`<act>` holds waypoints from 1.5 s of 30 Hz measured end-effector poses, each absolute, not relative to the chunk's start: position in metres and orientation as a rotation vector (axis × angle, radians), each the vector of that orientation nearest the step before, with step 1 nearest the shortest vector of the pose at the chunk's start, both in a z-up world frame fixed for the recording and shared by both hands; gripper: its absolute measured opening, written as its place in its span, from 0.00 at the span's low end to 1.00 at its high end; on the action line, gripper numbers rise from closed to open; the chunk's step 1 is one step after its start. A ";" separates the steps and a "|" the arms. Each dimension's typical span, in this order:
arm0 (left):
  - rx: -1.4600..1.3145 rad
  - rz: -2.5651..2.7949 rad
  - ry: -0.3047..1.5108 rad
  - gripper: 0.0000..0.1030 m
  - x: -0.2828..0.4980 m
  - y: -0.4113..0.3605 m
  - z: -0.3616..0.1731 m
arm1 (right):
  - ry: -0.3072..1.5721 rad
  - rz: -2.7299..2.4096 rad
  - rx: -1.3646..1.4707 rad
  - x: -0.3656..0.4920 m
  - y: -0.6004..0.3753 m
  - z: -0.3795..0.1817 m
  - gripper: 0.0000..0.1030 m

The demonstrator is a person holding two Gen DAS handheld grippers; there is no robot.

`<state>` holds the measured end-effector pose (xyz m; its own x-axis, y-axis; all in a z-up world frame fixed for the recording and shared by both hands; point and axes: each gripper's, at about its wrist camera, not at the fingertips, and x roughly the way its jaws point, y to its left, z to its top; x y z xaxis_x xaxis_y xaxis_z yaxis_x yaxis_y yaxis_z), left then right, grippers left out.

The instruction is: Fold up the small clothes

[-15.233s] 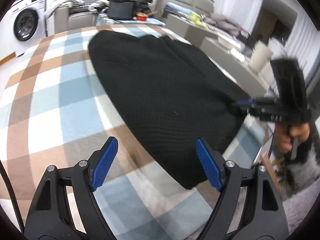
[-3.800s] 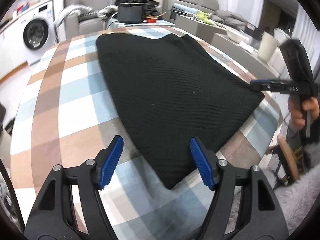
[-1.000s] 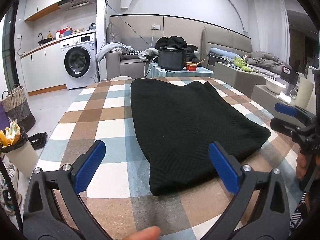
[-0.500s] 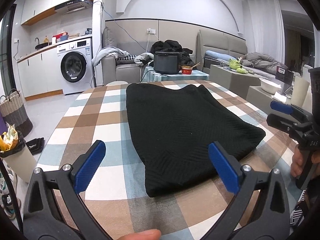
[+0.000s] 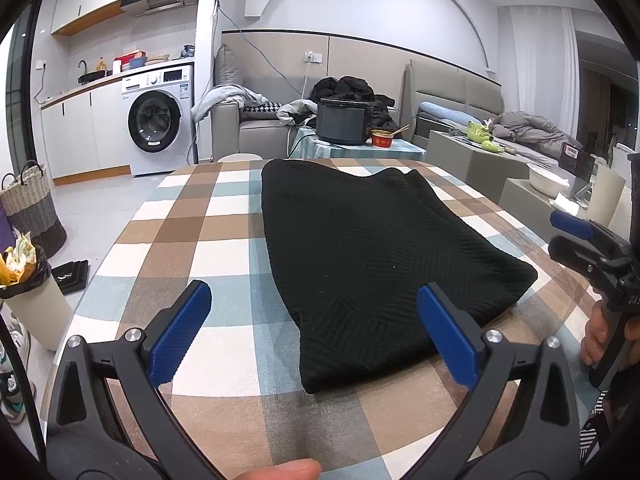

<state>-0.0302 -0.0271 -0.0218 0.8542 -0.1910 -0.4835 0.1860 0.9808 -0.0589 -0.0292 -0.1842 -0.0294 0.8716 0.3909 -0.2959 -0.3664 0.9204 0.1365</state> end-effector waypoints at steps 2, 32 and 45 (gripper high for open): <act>-0.009 -0.197 0.508 0.99 -0.030 -0.027 -0.022 | 0.327 0.396 0.076 -0.029 -0.184 -0.030 1.00; -0.016 -0.194 0.506 0.99 -0.029 -0.024 -0.023 | 0.328 0.398 0.078 -0.029 -0.184 -0.030 1.00; -0.017 -0.190 0.495 0.99 -0.029 -0.023 -0.022 | 0.330 0.396 0.078 -0.029 -0.184 -0.030 1.00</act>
<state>-0.0290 -0.0226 -0.0221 0.8626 -0.1854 -0.4707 0.1773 0.9822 -0.0619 -0.0289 -0.1838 -0.0304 0.8702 0.3904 -0.3005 -0.3654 0.9206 0.1379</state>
